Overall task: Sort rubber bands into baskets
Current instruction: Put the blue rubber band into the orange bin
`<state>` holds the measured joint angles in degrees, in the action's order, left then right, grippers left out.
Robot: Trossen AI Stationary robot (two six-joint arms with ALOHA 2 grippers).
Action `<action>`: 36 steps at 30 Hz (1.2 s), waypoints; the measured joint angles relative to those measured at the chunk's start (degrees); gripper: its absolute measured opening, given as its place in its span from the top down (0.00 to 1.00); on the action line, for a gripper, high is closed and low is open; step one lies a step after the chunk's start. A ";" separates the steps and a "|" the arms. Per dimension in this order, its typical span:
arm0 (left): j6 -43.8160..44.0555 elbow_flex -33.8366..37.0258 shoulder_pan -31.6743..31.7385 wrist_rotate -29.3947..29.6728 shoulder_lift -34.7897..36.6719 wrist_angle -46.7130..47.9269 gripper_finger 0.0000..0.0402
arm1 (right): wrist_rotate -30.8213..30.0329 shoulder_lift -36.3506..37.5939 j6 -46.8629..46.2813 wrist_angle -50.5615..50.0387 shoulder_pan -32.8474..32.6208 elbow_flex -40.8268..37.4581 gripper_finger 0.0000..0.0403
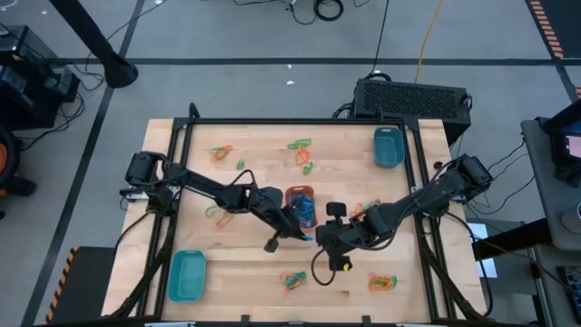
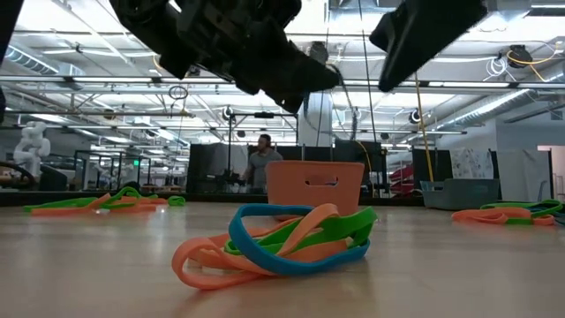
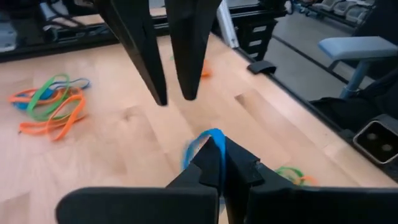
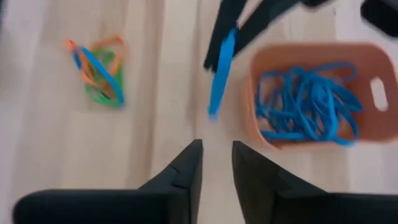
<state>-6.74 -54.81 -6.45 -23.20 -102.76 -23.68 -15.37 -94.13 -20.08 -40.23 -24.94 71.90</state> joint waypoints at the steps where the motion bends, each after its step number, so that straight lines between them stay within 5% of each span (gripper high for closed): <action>1: -0.06 0.00 0.42 0.49 0.04 0.53 0.99 | -0.60 0.00 -0.13 -1.30 0.23 0.00 0.78; 13: -3.79 0.00 9.68 16.77 0.09 11.23 0.99 | -5.60 -0.02 -1.73 -6.43 2.97 -1.93 0.64; 22: -2.64 0.00 10.80 16.90 0.09 15.58 0.96 | -5.54 -0.02 -1.75 -6.24 4.45 -4.47 0.63; 36: -4.61 -0.02 10.31 17.74 0.85 15.85 0.68 | -5.31 -0.02 -1.25 -0.75 5.08 -4.87 0.63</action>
<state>-11.35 -54.83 3.86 -5.45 -101.91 -7.83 -20.68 -94.15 -21.33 -40.98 -19.86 67.02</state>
